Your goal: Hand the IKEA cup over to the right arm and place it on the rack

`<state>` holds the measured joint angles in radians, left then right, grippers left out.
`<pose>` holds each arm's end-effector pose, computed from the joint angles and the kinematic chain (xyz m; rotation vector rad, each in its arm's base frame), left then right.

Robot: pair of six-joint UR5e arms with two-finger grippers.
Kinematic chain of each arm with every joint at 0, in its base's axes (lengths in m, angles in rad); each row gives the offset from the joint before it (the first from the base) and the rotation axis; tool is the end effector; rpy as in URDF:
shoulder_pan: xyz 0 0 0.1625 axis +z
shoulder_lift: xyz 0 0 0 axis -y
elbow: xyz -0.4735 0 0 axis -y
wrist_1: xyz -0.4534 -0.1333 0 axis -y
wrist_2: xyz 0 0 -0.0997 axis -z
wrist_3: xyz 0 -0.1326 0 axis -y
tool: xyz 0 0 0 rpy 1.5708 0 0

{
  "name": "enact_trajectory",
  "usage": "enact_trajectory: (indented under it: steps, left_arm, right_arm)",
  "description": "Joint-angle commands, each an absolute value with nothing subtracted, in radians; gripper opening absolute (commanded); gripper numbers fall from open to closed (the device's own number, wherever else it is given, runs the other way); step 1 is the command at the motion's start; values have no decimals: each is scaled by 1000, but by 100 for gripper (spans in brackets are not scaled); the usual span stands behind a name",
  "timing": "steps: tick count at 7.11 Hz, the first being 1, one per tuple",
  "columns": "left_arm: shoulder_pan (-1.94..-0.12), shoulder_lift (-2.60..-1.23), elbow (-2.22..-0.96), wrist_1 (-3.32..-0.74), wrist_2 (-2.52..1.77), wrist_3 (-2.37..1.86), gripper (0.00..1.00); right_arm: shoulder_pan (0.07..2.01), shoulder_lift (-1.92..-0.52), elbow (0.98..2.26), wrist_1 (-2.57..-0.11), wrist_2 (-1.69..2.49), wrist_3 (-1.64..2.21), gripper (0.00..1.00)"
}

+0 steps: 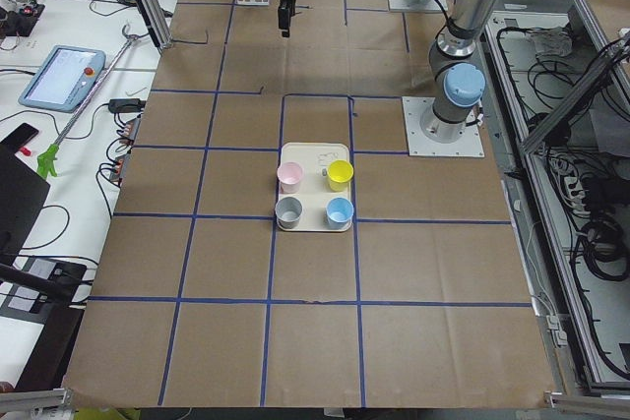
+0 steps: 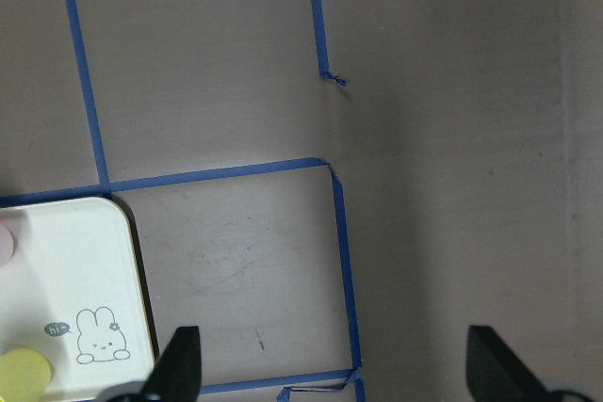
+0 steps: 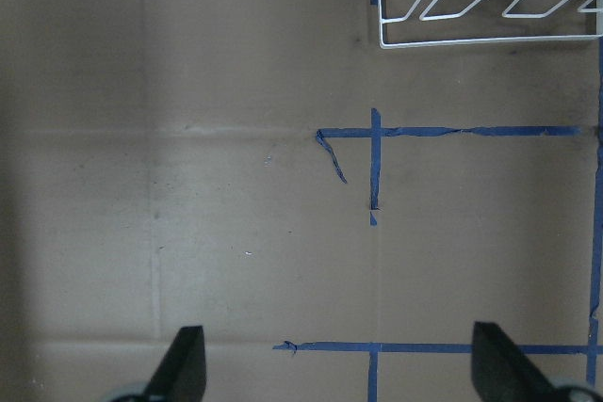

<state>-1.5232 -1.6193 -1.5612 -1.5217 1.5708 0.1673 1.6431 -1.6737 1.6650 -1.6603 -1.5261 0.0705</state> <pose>-0.1057 -0.5827 0.4862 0.1878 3.1348 -0.0159 0.1762 -0.5055 0.5154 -0.0062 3.0866 -0.1464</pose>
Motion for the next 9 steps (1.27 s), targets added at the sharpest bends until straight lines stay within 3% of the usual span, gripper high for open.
enact_trajectory:
  steps: [1, 9]
  left_arm:
    - [-1523, -1618, -1562, -1522, 1571, 167, 99]
    - [-1523, -1615, -1562, -1522, 1572, 169, 99]
  right_arm:
    - [1654, -1690, 1700, -1683, -1531, 71, 100]
    - [1652, -1687, 1695, -1684, -1568, 77, 100]
